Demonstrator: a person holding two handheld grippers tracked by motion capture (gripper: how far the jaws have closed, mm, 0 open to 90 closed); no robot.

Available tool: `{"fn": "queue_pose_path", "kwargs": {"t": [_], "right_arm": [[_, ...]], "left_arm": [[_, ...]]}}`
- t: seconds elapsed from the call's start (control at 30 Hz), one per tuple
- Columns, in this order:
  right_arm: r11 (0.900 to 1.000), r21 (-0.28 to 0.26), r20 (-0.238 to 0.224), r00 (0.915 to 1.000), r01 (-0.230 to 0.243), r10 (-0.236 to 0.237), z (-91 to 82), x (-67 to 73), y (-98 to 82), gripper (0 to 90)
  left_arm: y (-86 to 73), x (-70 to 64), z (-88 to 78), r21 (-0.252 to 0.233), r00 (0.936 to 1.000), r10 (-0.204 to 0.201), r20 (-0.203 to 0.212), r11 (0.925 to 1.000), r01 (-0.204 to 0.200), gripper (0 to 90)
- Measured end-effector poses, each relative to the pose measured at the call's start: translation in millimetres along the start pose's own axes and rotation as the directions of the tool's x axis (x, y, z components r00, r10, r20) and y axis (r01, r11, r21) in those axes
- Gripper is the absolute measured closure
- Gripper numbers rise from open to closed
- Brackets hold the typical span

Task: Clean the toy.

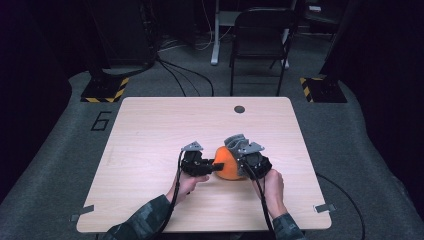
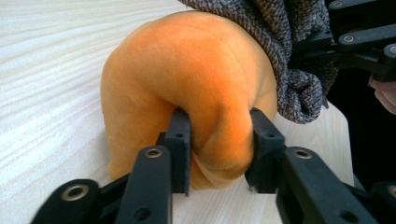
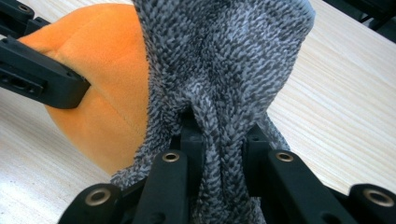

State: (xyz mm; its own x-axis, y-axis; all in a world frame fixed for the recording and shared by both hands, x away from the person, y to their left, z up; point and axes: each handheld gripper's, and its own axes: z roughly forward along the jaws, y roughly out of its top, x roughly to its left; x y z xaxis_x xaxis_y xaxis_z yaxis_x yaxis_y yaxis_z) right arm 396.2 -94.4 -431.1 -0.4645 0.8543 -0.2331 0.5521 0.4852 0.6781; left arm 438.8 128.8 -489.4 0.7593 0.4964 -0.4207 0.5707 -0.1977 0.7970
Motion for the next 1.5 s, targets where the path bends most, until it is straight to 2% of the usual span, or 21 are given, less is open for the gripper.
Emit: {"fn": "queue_pose_path", "kwargs": {"t": [0.2,0.27,0.43,0.5,0.53,0.6,0.67,0.7,0.73,0.77,0.83,0.9,0.97,1.0,1.03,1.07,1.17,1.3,1.37,1.47,1.5], "right_arm": [[1.000,0.000,0.011,0.9999,-0.004,0.004,4.0,-2.9,-3.3,77.0],[1.000,0.001,0.008,0.9999,-0.015,0.015,4.0,-4.5,-3.9,76.9],[1.000,-0.003,-0.002,0.9998,-0.019,0.019,5.4,-7.7,-3.8,76.9],[1.000,-0.003,0.000,0.9998,-0.022,0.022,6.3,-8.2,-3.4,76.9],[1.000,-0.001,-0.003,0.9998,-0.021,0.021,6.4,-9.0,-3.1,76.9],[1.000,0.001,0.000,0.9995,-0.031,0.031,7.3,-9.4,-2.7,76.9],[1.000,-0.002,-0.005,0.9996,-0.028,0.028,8.2,-11.5,-2.4,76.9],[0.999,-0.001,-0.004,0.9994,-0.034,0.034,8.5,-11.9,-2.2,76.9],[0.999,0.000,-0.009,0.9994,-0.034,0.034,8.8,-13.2,-2.3,76.9],[0.999,-0.002,-0.009,0.9994,-0.033,0.033,9.3,-13.9,-2.4,76.9],[0.999,-0.002,-0.011,0.9987,-0.050,0.050,9.6,-14.2,-2.5,76.9],[0.999,0.000,-0.012,0.9989,-0.045,0.045,9.7,-15.1,-2.5,76.9],[0.999,0.000,-0.012,0.9989,-0.046,0.046,9.7,-15.3,-2.4,76.9],[0.999,0.001,-0.015,0.9989,-0.046,0.046,9.7,-15.4,-2.3,76.9],[0.999,0.002,-0.016,0.9989,-0.045,0.045,9.7,-15.6,-2.3,76.9],[0.999,-0.001,-0.015,0.9990,-0.041,0.041,10.0,-15.8,-2.2,76.9],[0.999,-0.001,-0.015,0.9991,-0.039,0.039,10.2,-15.8,-2.1,76.9],[0.999,0.000,-0.015,0.9990,-0.043,0.043,10.5,-15.7,-2.2,76.9],[0.999,-0.001,-0.014,0.9990,-0.043,0.043,10.6,-15.5,-2.3,76.9],[0.999,-0.002,-0.011,0.9989,-0.046,0.046,10.7,-14.8,-2.7,76.9],[0.999,0.001,-0.012,0.9987,-0.049,0.049,10.5,-14.8,-2.9,76.9]], "left_arm": [[2.2,0.3,-2.6,-0.015,0.9997,0.023,0.001,0.9996,-0.023,44.9],[5.0,2.8,-7.8,-0.035,0.9995,0.029,0.008,0.9990,-0.029,42.3],[11.5,10.6,-26.1,-0.083,0.9951,0.098,-0.013,0.9916,-0.099,32.6],[12.1,13.3,-29.6,-0.084,0.9911,0.133,-0.010,0.9875,-0.133,29.5],[12.2,13.8,-30.9,-0.082,0.9868,0.160,-0.028,0.9835,-0.161,27.1],[12.8,13.6,-32.7,-0.062,0.9706,0.238,-0.039,0.9689,-0.240,23.0],[12.9,11.4,-34.1,-0.044,0.9485,0.309,-0.068,0.9489,-0.313,19.7],[12.0,10.3,-33.4,-0.038,0.9359,0.346,-0.064,0.9363,-0.349,19.5],[10.6,9.1,-32.0,-0.029,0.9285,0.365,-0.067,0.9294,-0.368,17.5],[8.9,8.0,-30.3,-0.015,0.9163,0.393,-0.076,0.9184,-0.395,15.9],[5.7,7.4,-26.4,0.003,0.9033,0.423,-0.074,0.9058,-0.424,15.6],[0.5,6.7,-20.0,0.022,0.8831,0.462,-0.082,0.8866,-0.462,15.7],[-3.5,6.5,-14.6,0.046,0.8688,0.489,-0.080,0.8725,-0.486,15.7],[-5.7,6.2,-11.1,0.057,0.8649,0.495,-0.083,0.8688,-0.492,15.7],[-8.1,6.1,-7.2,0.067,0.8547,0.513,-0.081,0.8583,-0.509,15.8],[-9.7,5.6,-4.5,0.069,0.8496,0.520,-0.088,0.8540,-0.516,15.7],[-12.9,2.8,4.4,0.087,0.8267,0.552,-0.107,0.8335,-0.546,15.8],[-16.6,-0.8,13.6,0.084,0.8117,0.575,-0.101,0.8179,-0.569,18.4],[-19.5,-3.1,18.4,0.100,0.7946,0.594,-0.125,0.8044,-0.586,21.9],[-22.4,-3.8,21.1,0.087,0.7873,0.598,-0.152,0.8016,-0.592,32.0],[-23.2,-3.1,21.3,0.078,0.7961,0.587,-0.147,0.8093,-0.582,34.6]]}}
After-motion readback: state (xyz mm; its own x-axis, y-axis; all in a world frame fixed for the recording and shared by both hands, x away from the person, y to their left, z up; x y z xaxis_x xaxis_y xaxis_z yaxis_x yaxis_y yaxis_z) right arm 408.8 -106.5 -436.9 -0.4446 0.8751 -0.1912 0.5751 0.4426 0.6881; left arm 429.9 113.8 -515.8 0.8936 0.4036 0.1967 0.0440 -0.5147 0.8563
